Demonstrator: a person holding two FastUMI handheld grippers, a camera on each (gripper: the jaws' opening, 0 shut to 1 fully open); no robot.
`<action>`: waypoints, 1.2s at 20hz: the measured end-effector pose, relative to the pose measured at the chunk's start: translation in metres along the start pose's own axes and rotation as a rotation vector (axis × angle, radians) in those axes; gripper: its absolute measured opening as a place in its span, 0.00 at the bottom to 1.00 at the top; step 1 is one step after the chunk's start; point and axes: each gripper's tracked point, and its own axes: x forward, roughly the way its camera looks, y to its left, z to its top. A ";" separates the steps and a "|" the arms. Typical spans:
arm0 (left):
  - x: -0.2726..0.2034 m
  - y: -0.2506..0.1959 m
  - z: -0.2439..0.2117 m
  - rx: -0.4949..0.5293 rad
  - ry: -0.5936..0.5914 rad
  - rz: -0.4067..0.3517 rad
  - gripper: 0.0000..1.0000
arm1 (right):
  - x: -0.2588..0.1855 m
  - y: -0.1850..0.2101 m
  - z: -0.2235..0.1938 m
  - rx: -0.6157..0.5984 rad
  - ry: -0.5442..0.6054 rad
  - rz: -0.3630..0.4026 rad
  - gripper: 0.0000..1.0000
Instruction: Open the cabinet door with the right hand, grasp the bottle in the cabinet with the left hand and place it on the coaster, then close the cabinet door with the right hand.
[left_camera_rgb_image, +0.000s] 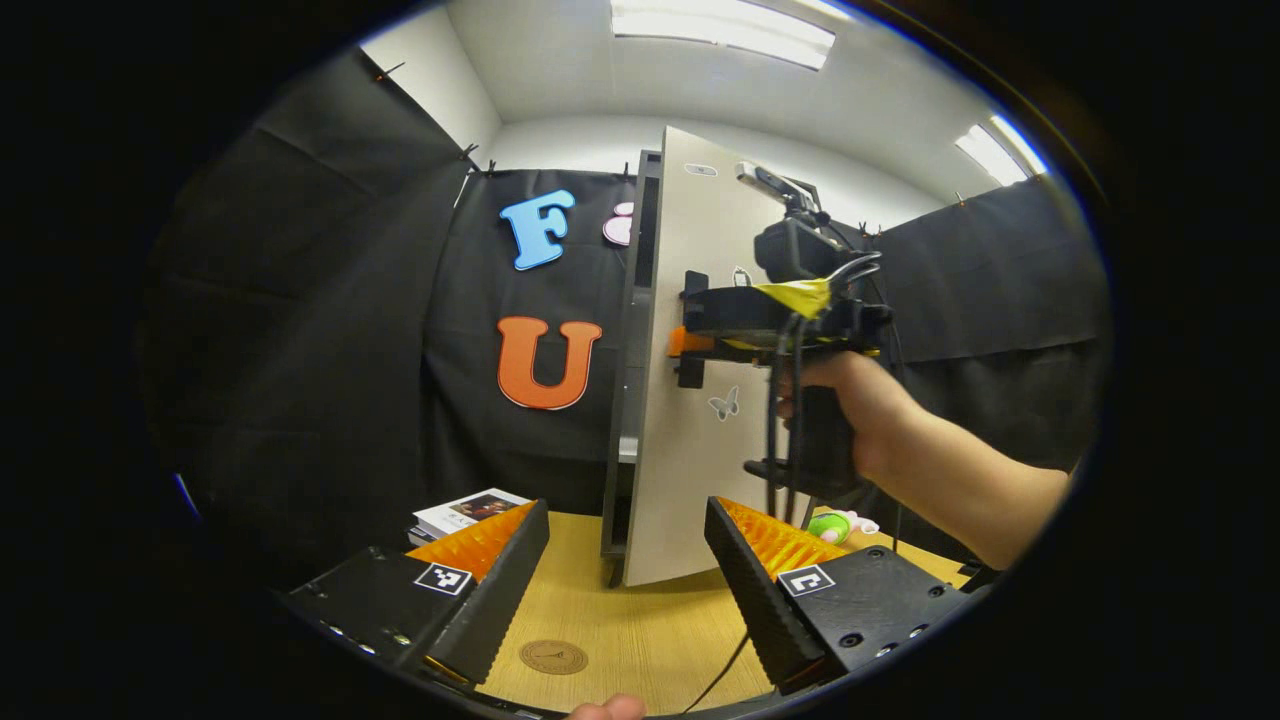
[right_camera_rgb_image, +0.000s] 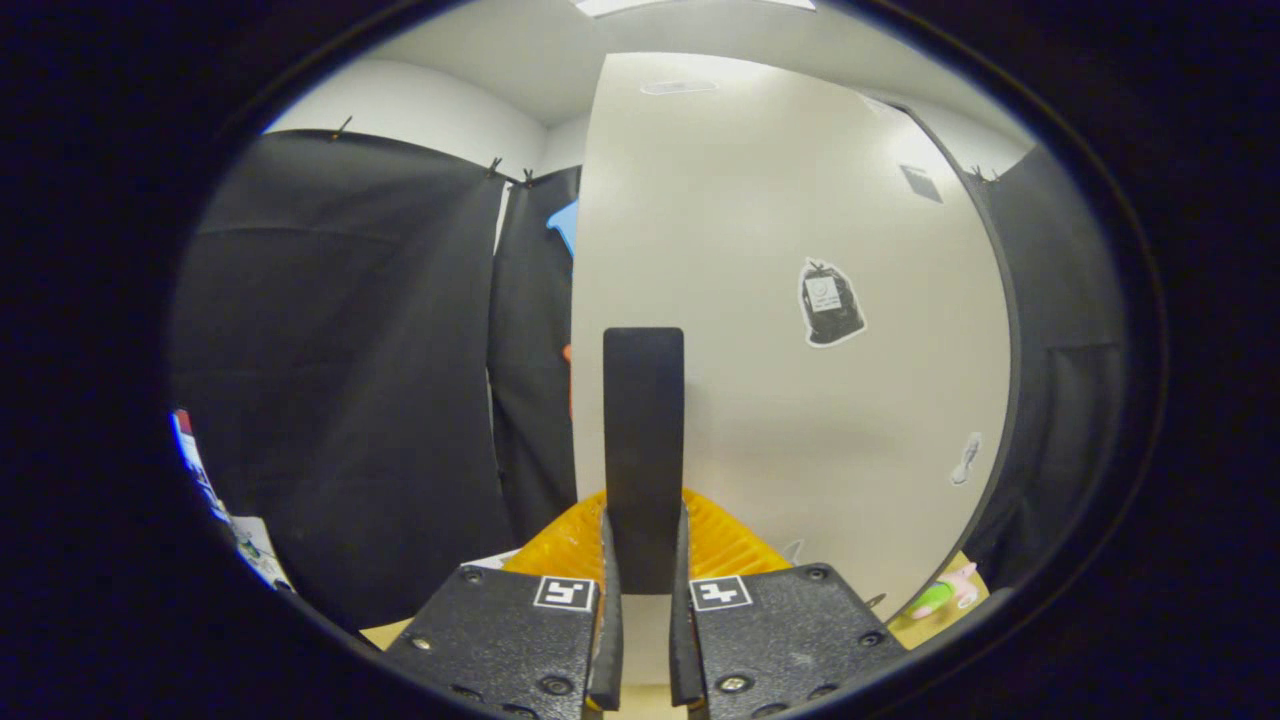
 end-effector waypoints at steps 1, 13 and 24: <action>-0.001 0.000 0.000 0.002 0.000 0.002 0.95 | -0.008 0.000 0.000 0.000 -0.001 0.001 0.22; -0.010 -0.033 0.002 0.013 -0.002 -0.050 0.95 | -0.096 -0.026 -0.003 -0.005 -0.008 0.015 0.22; -0.012 -0.088 -0.005 0.018 0.009 -0.148 0.95 | -0.172 -0.086 -0.005 -0.015 -0.016 -0.082 0.21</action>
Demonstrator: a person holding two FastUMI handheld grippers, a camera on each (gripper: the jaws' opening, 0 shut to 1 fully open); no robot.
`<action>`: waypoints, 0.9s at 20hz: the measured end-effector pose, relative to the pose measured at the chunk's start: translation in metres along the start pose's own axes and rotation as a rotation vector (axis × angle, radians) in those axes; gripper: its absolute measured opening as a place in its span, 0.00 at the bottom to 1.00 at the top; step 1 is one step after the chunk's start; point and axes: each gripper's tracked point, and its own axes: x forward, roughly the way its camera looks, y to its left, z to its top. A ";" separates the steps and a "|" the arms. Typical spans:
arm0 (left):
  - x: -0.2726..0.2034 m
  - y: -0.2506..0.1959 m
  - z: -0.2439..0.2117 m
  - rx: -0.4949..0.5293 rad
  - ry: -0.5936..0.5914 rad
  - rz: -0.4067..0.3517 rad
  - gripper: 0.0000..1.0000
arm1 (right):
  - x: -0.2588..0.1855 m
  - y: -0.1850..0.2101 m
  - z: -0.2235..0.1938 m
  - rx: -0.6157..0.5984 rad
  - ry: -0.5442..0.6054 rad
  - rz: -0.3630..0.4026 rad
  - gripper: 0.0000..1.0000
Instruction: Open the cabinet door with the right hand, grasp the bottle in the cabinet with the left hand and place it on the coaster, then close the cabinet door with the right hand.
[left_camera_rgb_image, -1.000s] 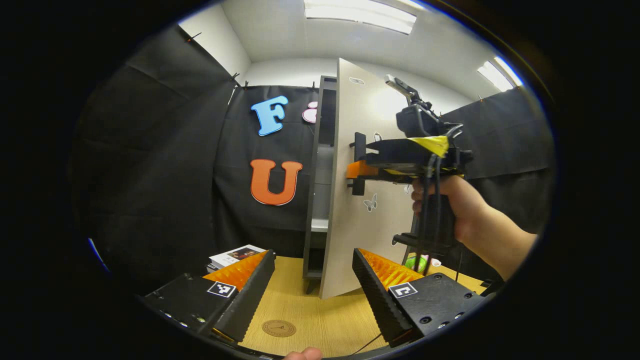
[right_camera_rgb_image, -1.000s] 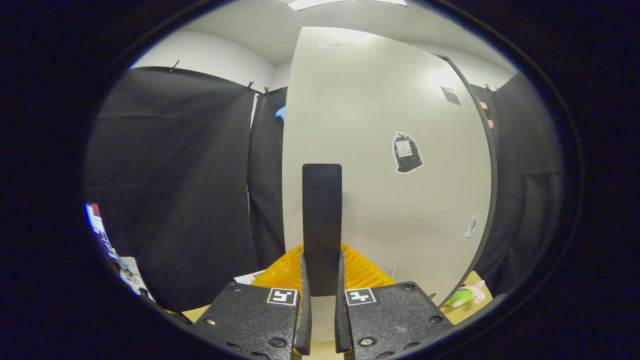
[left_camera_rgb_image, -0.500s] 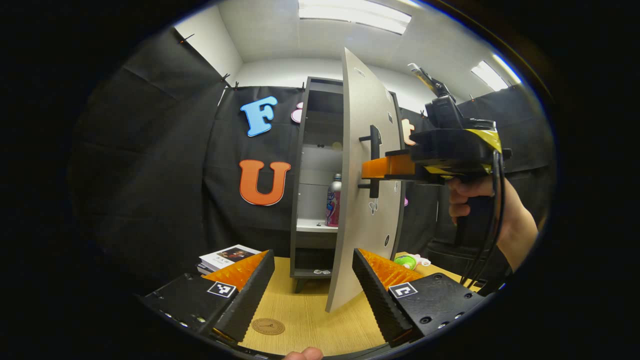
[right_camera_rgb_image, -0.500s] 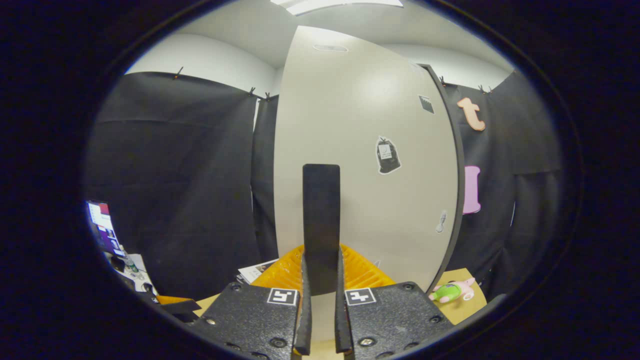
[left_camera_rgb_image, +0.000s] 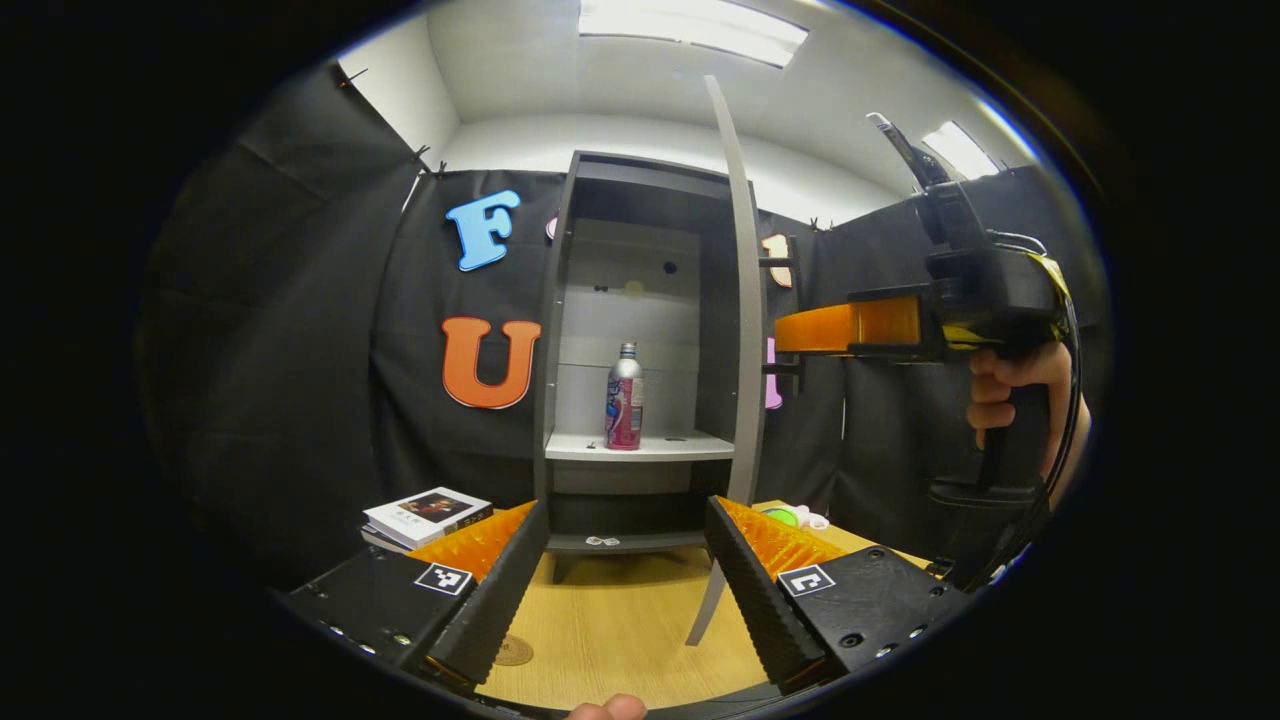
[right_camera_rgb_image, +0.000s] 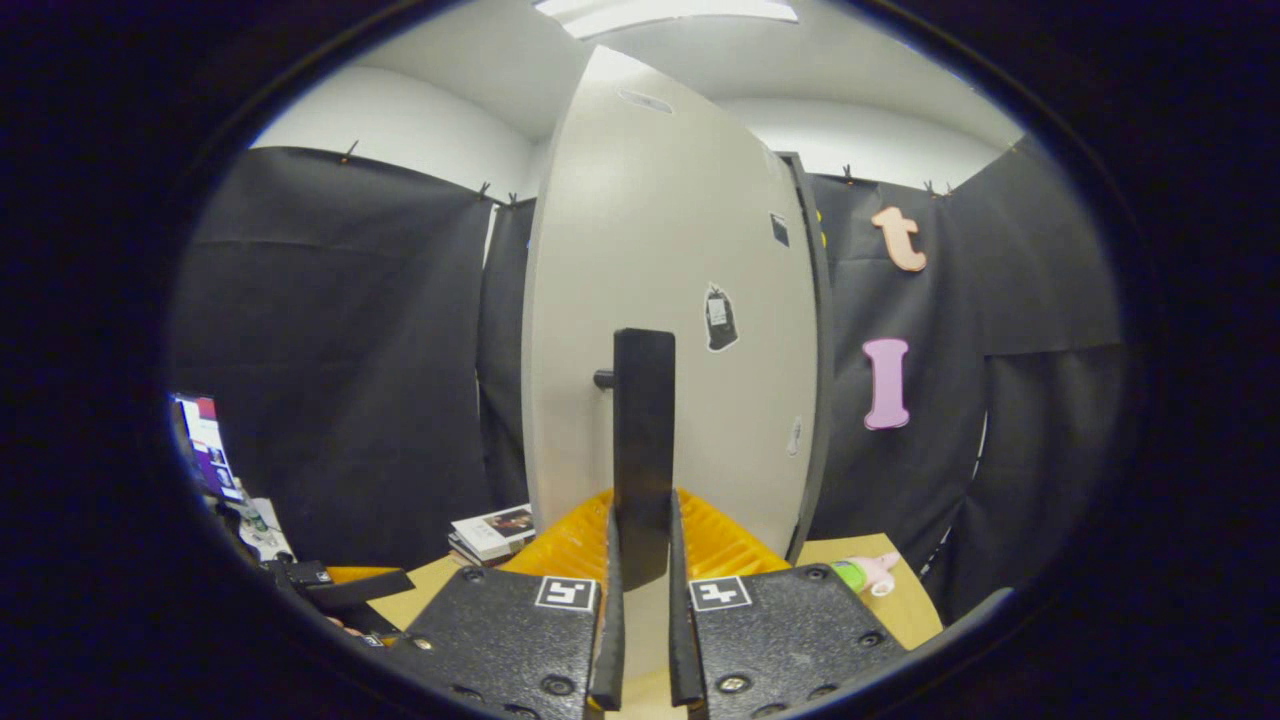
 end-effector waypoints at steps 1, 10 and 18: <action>0.001 -0.006 -0.001 -0.001 0.002 -0.011 0.95 | -0.006 -0.009 0.001 0.002 -0.002 -0.013 0.20; 0.011 -0.032 -0.012 0.005 0.032 -0.069 0.95 | -0.045 -0.072 0.005 -0.004 -0.019 -0.141 0.12; 0.020 -0.042 -0.017 0.015 0.038 -0.101 0.95 | -0.066 -0.123 0.007 0.016 -0.029 -0.243 0.04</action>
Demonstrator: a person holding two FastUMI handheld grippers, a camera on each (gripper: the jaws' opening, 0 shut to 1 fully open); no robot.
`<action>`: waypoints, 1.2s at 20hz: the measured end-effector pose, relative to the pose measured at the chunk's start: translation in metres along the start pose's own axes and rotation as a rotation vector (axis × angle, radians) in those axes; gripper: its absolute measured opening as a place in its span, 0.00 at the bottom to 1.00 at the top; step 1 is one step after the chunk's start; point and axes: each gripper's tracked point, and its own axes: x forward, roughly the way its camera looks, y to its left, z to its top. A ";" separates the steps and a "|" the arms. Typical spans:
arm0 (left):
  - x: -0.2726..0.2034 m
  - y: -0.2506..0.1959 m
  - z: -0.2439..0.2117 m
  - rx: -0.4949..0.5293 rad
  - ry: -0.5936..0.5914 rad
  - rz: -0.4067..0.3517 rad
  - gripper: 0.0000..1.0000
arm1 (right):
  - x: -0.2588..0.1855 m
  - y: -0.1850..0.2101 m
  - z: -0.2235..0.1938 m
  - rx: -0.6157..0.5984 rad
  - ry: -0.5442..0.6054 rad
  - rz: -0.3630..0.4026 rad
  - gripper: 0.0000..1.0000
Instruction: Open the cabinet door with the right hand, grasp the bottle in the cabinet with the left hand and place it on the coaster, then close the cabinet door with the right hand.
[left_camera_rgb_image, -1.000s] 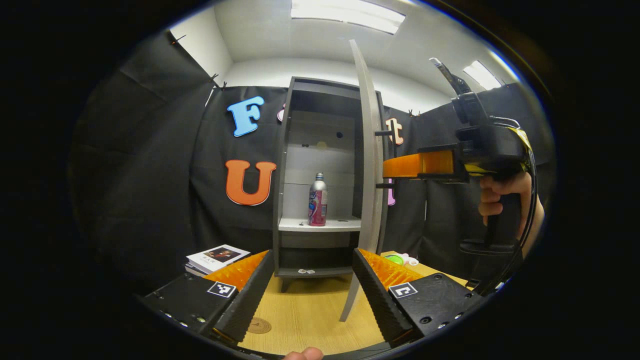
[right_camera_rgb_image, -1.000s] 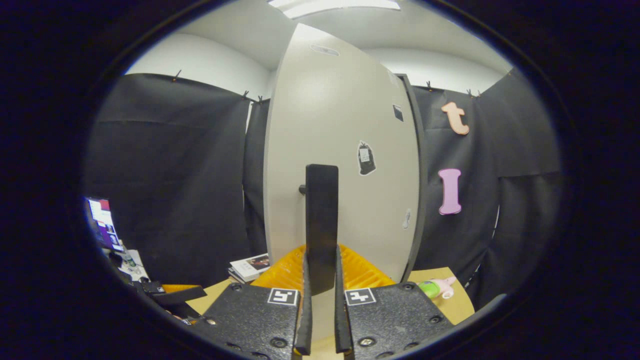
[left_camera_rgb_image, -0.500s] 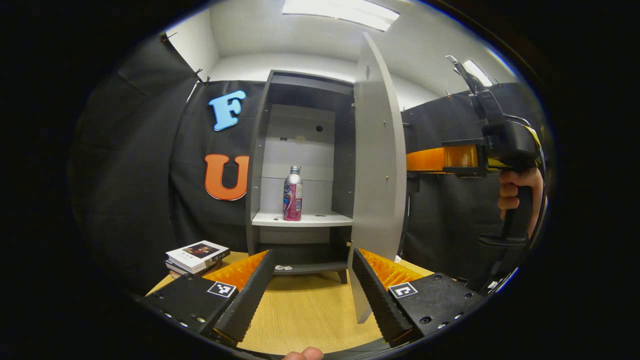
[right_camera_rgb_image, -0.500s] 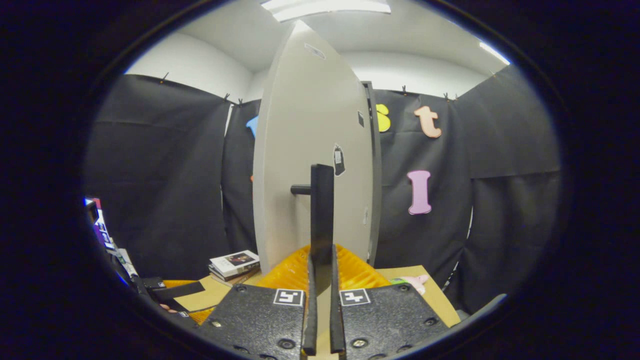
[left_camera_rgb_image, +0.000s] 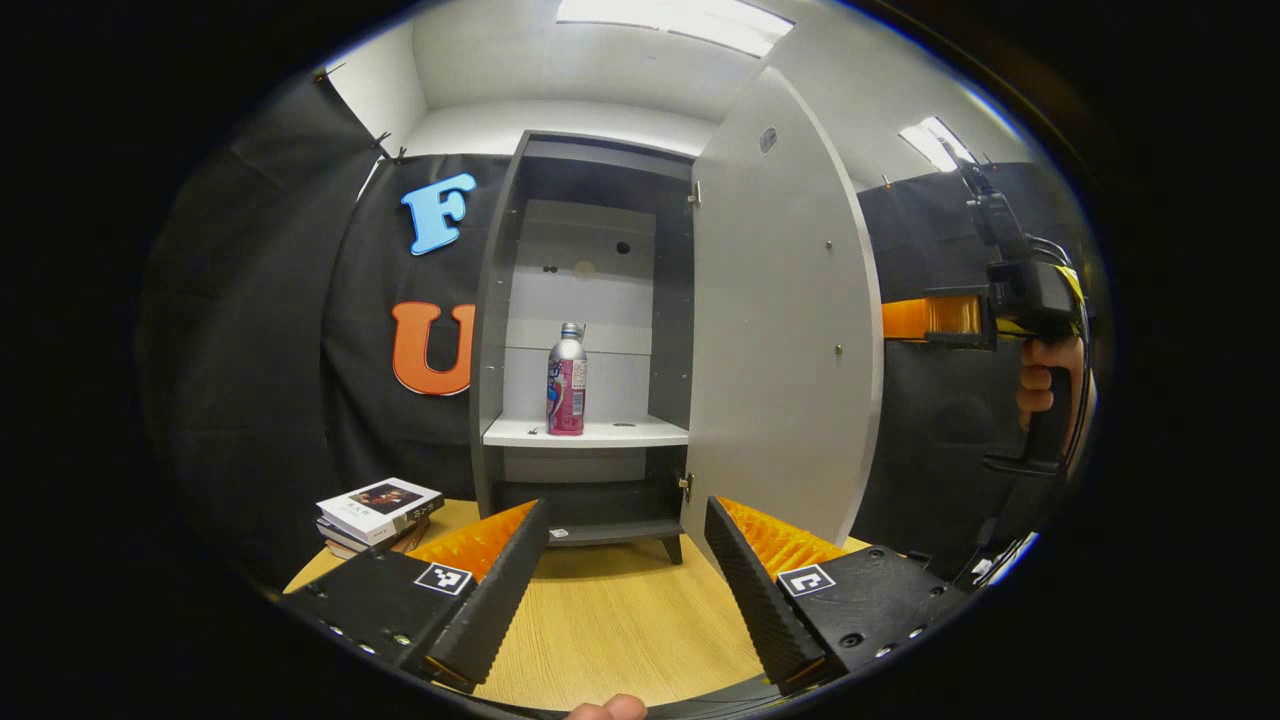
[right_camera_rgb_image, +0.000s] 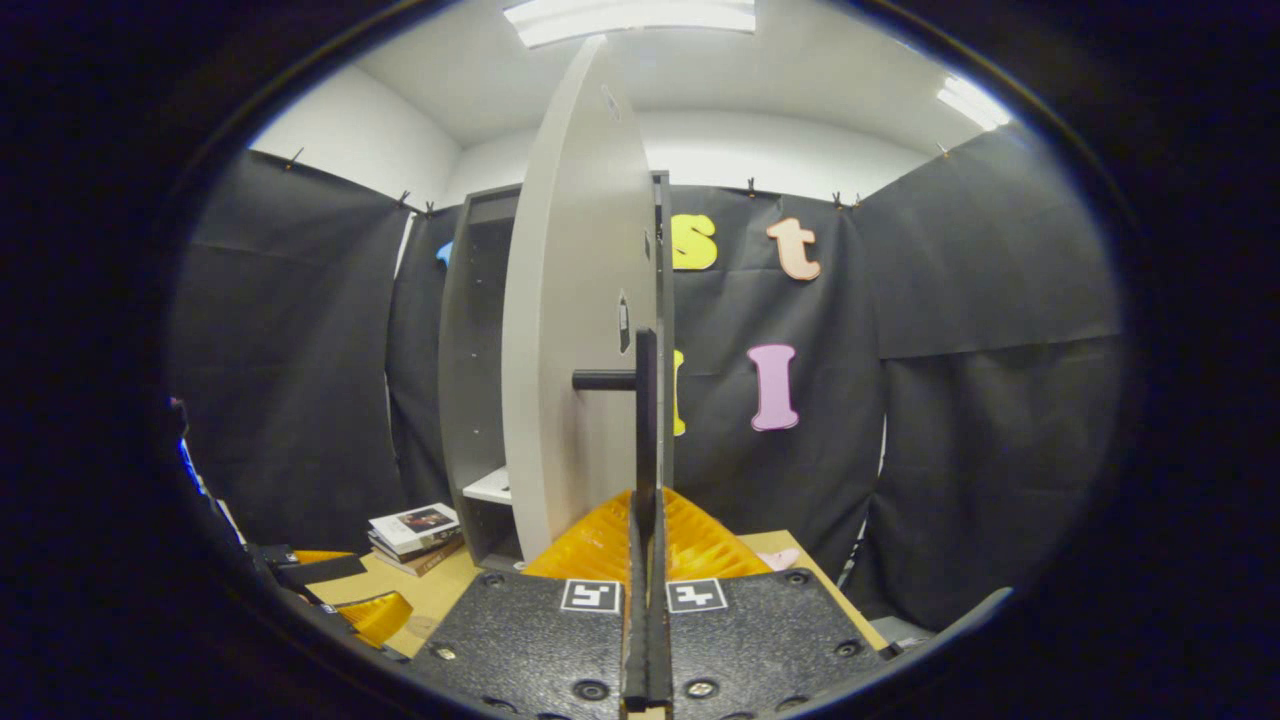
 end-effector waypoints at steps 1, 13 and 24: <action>0.000 -0.001 0.000 0.004 -0.002 -0.001 0.95 | 0.001 -0.006 0.002 0.006 -0.002 -0.004 0.04; 0.002 -0.007 -0.005 0.024 0.004 -0.005 0.95 | 0.003 -0.042 0.002 0.027 0.009 0.040 0.04; -0.001 -0.005 -0.002 -0.003 -0.026 0.024 0.95 | -0.044 -0.061 -0.023 0.075 -0.015 -0.021 0.04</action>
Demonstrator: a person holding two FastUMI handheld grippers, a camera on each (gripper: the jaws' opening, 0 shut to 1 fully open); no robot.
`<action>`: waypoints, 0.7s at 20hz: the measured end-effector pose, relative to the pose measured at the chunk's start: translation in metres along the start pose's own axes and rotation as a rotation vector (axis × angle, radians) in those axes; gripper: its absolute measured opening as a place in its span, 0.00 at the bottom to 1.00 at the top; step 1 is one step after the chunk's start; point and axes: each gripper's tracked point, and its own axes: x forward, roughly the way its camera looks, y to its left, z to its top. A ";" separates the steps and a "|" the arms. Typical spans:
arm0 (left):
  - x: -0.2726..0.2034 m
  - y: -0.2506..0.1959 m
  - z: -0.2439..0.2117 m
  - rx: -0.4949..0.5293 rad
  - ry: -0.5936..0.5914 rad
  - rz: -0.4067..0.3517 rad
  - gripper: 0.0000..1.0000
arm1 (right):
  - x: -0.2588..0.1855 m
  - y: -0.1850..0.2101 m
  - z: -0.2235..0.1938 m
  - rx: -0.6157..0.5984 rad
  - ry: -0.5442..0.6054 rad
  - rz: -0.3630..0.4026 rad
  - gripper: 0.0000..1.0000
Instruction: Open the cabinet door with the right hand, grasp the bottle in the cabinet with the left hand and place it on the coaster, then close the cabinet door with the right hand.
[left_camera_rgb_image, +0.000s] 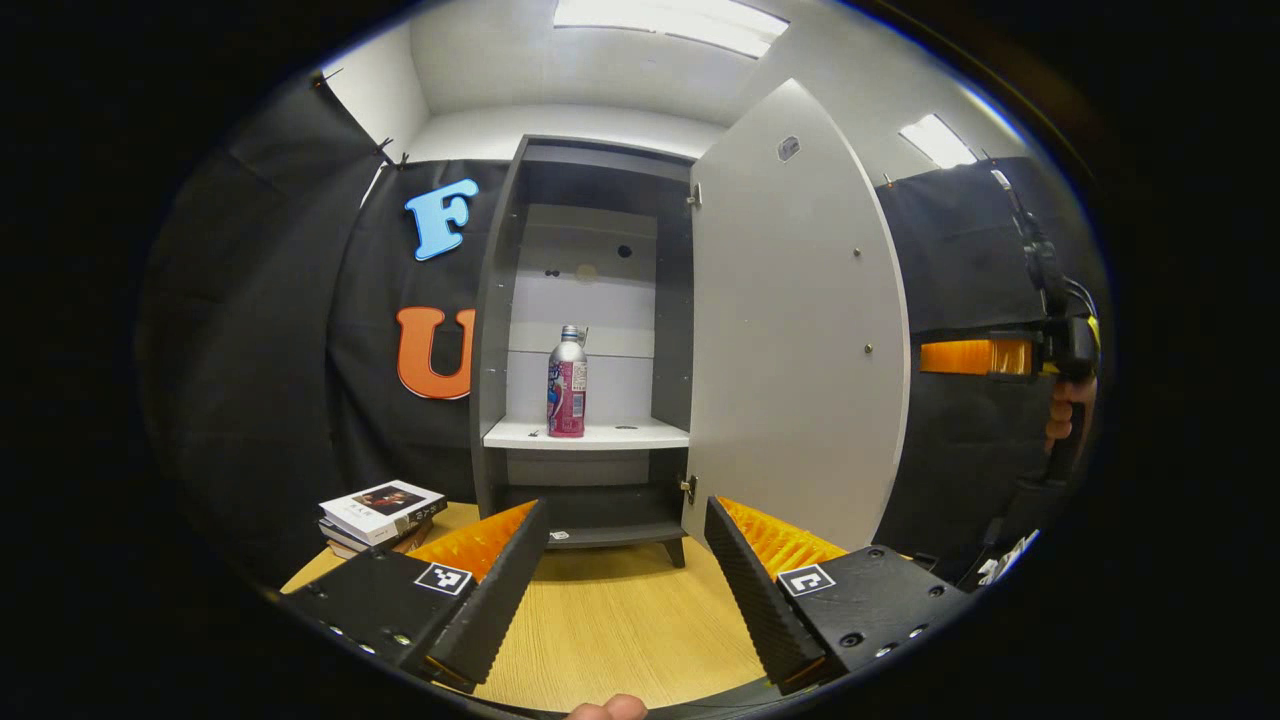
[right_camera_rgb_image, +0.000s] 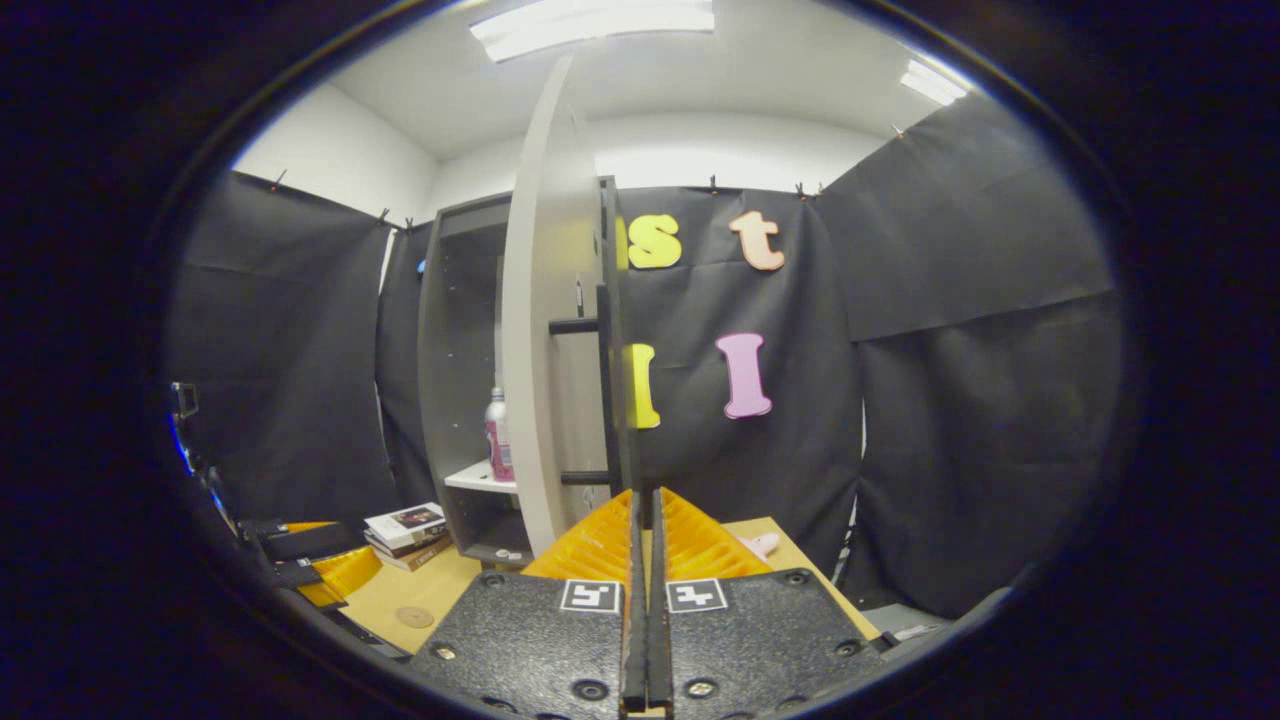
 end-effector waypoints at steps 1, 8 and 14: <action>-0.001 0.001 0.001 0.000 -0.002 0.001 0.95 | -0.001 0.001 -0.006 0.001 0.004 0.003 0.04; 0.001 0.014 0.019 0.031 -0.044 0.045 0.95 | 0.008 -0.003 -0.016 0.001 0.008 -0.014 0.63; 0.040 0.038 0.052 0.074 -0.111 0.097 0.95 | 0.009 -0.004 -0.027 0.021 0.019 0.017 0.92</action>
